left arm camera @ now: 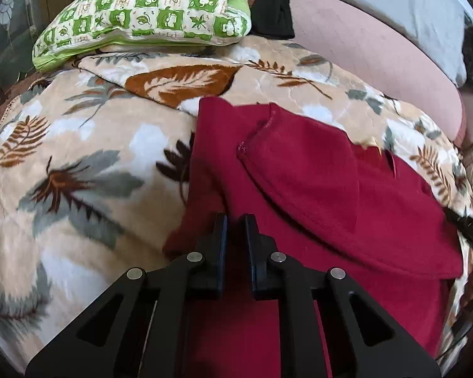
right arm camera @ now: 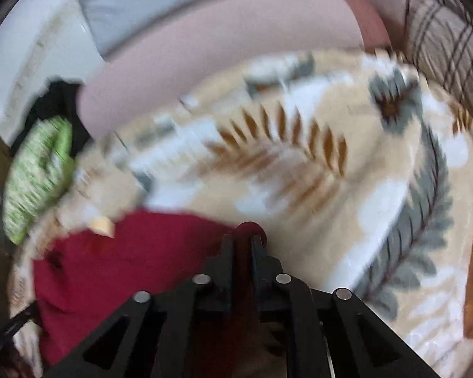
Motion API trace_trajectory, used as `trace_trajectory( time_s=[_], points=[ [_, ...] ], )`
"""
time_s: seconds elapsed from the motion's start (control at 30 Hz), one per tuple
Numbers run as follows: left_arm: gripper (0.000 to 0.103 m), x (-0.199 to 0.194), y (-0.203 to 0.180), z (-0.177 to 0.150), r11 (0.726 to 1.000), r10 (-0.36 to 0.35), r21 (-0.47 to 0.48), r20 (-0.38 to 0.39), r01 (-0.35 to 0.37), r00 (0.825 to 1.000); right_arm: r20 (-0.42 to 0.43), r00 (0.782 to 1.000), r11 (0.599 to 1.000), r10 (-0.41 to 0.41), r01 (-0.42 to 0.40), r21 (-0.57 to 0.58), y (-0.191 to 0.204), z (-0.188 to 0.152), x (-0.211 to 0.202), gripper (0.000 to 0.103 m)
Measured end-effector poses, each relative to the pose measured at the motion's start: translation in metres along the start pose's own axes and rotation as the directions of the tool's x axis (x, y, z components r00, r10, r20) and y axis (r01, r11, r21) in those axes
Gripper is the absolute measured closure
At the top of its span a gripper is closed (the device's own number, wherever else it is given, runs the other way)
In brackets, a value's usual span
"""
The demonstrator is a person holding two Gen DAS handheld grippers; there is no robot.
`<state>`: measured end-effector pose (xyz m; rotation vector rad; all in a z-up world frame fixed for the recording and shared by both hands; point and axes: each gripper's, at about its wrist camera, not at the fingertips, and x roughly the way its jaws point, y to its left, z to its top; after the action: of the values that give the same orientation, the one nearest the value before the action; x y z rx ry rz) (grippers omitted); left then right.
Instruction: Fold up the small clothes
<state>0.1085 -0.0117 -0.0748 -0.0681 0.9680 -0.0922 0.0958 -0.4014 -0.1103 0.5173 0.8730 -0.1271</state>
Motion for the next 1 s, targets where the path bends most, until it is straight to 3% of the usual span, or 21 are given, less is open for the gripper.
trace_trajectory(
  time_s=[0.03, 0.07, 0.17, 0.27, 0.33, 0.37, 0.43, 0.47, 0.5, 0.57, 0.6, 0.67, 0.77, 0.87, 1.0],
  points=[
    [0.093, -0.004, 0.001, -0.002, 1.0, 0.0, 0.01, 0.008, 0.0, 1.0, 0.022, 1.0, 1.0, -0.01, 0.01, -0.002, -0.002, -0.003, -0.012, 0.074],
    [0.093, -0.009, 0.002, -0.002, 1.0, -0.003, 0.013, 0.018, 0.003, 1.0, 0.049, 0.999, 1.0, -0.007, 0.007, -0.011, -0.002, -0.006, -0.031, 0.07],
    [0.093, -0.017, 0.009, 0.007, 1.0, -0.022, -0.004, 0.038, 0.022, 0.999, 0.045, 0.995, 0.991, 0.093, -0.088, -0.101, 0.012, -0.017, -0.066, 0.069],
    [0.091, -0.023, 0.017, 0.02, 1.0, -0.002, -0.016, 0.043, 0.003, 0.999, -0.029, 0.993, 0.945, 0.116, -0.119, -0.304, 0.048, -0.041, -0.072, 0.069],
    [0.091, -0.028, 0.022, 0.02, 1.0, -0.003, -0.024, 0.042, 0.004, 0.999, -0.086, 0.993, 0.93, 0.081, -0.107, -0.351, 0.054, -0.061, -0.055, 0.069],
    [0.091, -0.03, 0.026, 0.019, 1.0, -0.006, -0.027, 0.04, 0.007, 0.999, -0.141, 0.99, 0.934, 0.016, -0.066, -0.352, 0.051, -0.07, -0.038, 0.069],
    [0.091, -0.033, 0.033, 0.015, 1.0, 0.007, -0.021, 0.039, -0.006, 0.999, -0.125, 0.992, 0.933, -0.025, -0.021, -0.359, 0.051, -0.074, -0.042, 0.069],
    [0.086, -0.032, 0.035, 0.014, 1.0, 0.018, -0.015, 0.037, -0.017, 0.999, -0.111, 0.993, 0.932, -0.034, -0.009, -0.362, 0.056, -0.071, -0.051, 0.069],
    [0.072, -0.03, 0.038, 0.012, 0.999, 0.037, -0.008, 0.028, -0.037, 0.999, -0.092, 0.996, 0.93, -0.024, -0.011, -0.366, 0.063, -0.069, -0.059, 0.069],
    [0.054, -0.026, 0.043, 0.01, 0.998, 0.06, -0.011, 0.021, -0.06, 0.998, -0.028, 0.998, 0.922, 0.06, -0.066, -0.382, 0.088, -0.065, -0.078, 0.068],
    [0.053, -0.025, 0.046, 0.009, 0.998, 0.065, -0.019, 0.026, -0.065, 0.998, -0.018, 0.993, 0.914, 0.118, -0.116, -0.39, 0.105, -0.064, -0.081, 0.067],
    [0.053, -0.022, 0.053, 0.008, 0.997, 0.072, -0.04, 0.018, -0.071, 0.997, -0.044, 0.966, 0.868, 0.253, -0.247, -0.431, 0.146, -0.069, -0.075, 0.064],
    [0.053, -0.018, 0.062, 0.008, 0.997, 0.064, -0.051, 0.004, -0.063, 0.998, -0.104, 0.943, 0.769, 0.315, -0.318, -0.554, 0.216, -0.091, -0.045, 0.064],
    [0.053, -0.016, 0.073, 0.007, 0.995, 0.083, -0.052, 0.006, -0.083, 0.997, -0.108, 0.937, 0.698, 0.334, -0.322, -0.64, 0.261, -0.109, -0.026, 0.064],
    [0.053, -0.011, 0.09, 0.007, 0.992, 0.06, -0.108, -0.016, -0.061, 0.998, -0.096, 0.966, 0.682, 0.241, -0.239, -0.691, 0.289, -0.11, 0.011, 0.067]
  ],
)
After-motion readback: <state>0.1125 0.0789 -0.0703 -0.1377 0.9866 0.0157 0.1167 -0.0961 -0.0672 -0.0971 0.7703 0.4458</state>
